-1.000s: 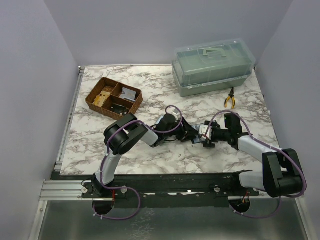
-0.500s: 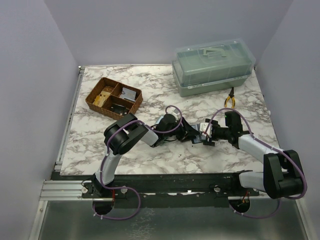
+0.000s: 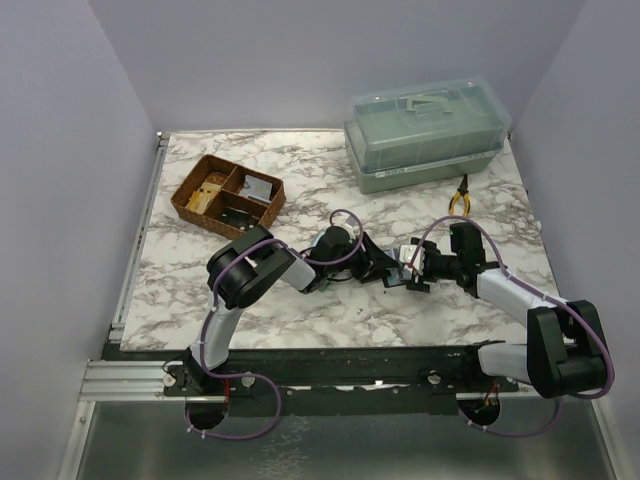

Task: Take the credit cards out of the card holder
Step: Remove the credit card from the card holder.

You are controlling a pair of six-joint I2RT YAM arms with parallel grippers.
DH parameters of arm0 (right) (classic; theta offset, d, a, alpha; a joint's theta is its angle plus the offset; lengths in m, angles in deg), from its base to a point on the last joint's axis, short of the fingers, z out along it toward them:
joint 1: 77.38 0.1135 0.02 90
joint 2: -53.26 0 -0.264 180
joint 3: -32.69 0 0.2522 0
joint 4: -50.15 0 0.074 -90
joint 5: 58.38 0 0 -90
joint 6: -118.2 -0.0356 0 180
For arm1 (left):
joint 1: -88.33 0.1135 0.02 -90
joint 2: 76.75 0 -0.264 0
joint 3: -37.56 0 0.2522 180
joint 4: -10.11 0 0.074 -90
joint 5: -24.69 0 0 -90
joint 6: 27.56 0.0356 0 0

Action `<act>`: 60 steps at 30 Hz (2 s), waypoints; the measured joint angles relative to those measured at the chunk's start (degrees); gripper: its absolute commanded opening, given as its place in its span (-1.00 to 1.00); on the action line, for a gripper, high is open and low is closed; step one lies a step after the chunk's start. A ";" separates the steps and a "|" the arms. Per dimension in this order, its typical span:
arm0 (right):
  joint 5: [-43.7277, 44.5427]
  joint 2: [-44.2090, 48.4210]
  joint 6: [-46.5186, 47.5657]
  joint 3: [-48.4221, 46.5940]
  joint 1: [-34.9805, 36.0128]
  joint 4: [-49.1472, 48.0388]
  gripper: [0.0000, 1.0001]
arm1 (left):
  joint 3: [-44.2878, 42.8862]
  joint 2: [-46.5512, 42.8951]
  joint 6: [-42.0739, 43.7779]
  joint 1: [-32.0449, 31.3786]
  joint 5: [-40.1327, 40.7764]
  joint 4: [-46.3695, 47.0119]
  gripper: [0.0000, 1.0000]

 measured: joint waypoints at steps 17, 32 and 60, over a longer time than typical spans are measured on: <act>0.00 0.00 -0.04 0.00 0.00 0.26 0.51 | 1.36 -0.02 1.11 0.20 -0.07 3.17 0.01; -0.04 -0.24 0.39 0.00 0.00 1.86 0.67 | 1.73 0.00 1.53 0.39 -0.11 4.76 0.01; -1.40 -4.37 -1.44 -5.25 -0.15 5.03 0.66 | 1.73 -0.92 2.43 0.42 -0.13 5.18 0.00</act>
